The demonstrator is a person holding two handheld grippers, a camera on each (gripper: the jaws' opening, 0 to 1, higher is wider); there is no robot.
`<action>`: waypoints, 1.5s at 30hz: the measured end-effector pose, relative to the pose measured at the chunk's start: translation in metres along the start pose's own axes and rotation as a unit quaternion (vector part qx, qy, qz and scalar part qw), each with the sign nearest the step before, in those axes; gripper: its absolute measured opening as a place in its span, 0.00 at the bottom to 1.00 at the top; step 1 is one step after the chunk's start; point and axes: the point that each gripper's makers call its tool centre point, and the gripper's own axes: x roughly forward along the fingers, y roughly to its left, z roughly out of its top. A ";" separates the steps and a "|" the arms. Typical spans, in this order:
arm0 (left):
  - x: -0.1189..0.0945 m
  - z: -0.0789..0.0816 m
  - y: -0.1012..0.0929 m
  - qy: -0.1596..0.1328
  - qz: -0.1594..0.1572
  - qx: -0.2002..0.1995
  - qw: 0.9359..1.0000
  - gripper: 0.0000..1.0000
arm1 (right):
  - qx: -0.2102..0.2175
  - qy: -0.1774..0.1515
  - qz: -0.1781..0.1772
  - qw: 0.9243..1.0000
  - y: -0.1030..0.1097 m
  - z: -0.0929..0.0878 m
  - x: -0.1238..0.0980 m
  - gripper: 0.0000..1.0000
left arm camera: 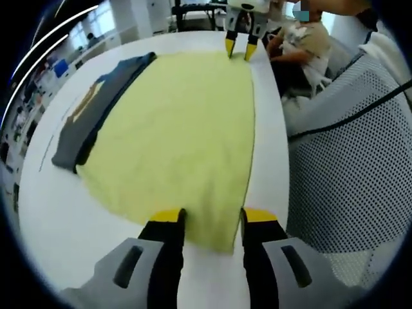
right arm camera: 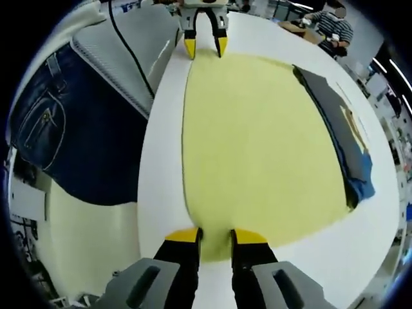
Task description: Fold the garment on the visible template until the final outline fits inside the template.
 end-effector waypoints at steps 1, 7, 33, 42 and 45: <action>0.000 0.000 0.001 0.001 0.001 -0.001 1.000 0.29 | 0.001 0.000 0.000 1.000 0.000 0.000 0.000 0.11; -0.001 -0.002 0.004 0.012 0.008 0.002 1.000 0.15 | 0.006 -0.001 -0.002 1.000 -0.003 0.001 0.001 0.05; -0.025 0.007 0.001 -0.001 0.012 -0.052 0.999 0.00 | 0.049 -0.034 -0.008 0.998 0.002 0.009 -0.018 0.00; -0.036 0.003 -0.006 -0.001 -0.003 -0.102 0.995 0.00 | 0.057 -0.055 0.006 0.997 0.014 0.021 -0.030 0.00; -0.040 0.002 -0.009 -0.006 -0.009 -0.119 0.993 0.00 | 0.057 -0.057 0.011 0.997 0.018 0.023 -0.034 0.00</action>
